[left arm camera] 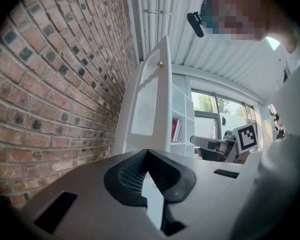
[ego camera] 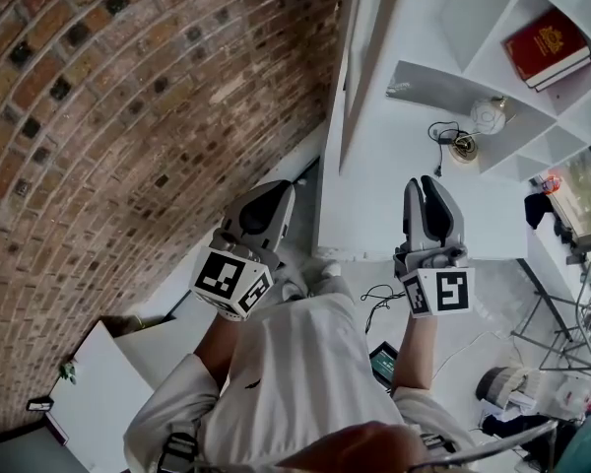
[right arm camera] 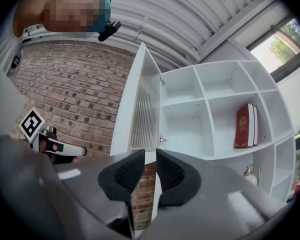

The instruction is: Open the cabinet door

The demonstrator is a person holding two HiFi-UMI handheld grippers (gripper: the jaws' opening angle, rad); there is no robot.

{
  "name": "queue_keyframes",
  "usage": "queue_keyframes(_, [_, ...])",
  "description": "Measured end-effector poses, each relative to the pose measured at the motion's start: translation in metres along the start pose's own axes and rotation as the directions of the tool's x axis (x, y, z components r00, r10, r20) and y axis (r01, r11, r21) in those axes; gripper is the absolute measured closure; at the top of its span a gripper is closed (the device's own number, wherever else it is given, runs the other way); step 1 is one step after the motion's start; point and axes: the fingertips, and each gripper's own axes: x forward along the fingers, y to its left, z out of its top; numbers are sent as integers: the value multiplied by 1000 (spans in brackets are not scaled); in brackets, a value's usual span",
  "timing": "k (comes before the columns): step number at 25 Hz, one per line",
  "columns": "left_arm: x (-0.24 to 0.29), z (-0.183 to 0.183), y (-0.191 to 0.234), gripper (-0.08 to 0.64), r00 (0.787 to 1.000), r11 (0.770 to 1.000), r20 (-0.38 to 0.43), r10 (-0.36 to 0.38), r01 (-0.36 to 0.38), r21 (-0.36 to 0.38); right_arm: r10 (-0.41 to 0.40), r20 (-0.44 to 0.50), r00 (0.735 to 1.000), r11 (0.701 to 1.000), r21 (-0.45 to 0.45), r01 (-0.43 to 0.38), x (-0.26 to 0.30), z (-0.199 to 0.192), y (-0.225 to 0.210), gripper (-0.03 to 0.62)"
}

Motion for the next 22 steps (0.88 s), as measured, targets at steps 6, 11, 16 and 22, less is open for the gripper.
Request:
queue_keyframes(6, [2, -1, 4, 551, 1000, 1000, -4, -3, 3, 0, -26, -20, 999, 1000, -3, 26, -7, -7, -6, 528])
queue_keyframes(11, [4, -2, 4, 551, 1000, 1000, -7, -9, 9, -1, -55, -31, 998, 998, 7, 55, -17, -14, -12, 528])
queue_keyframes(16, [5, -5, 2, 551, 1000, 1000, -15, -19, 19, -7, -102, -33, 994, 994, 26, 103, -26, -21, -22, 528])
queue_keyframes(22, [6, -6, 5, 551, 1000, 1000, -18, -14, 14, -10, -114, -47, 992, 993, 37, 116, -27, -28, -24, 528])
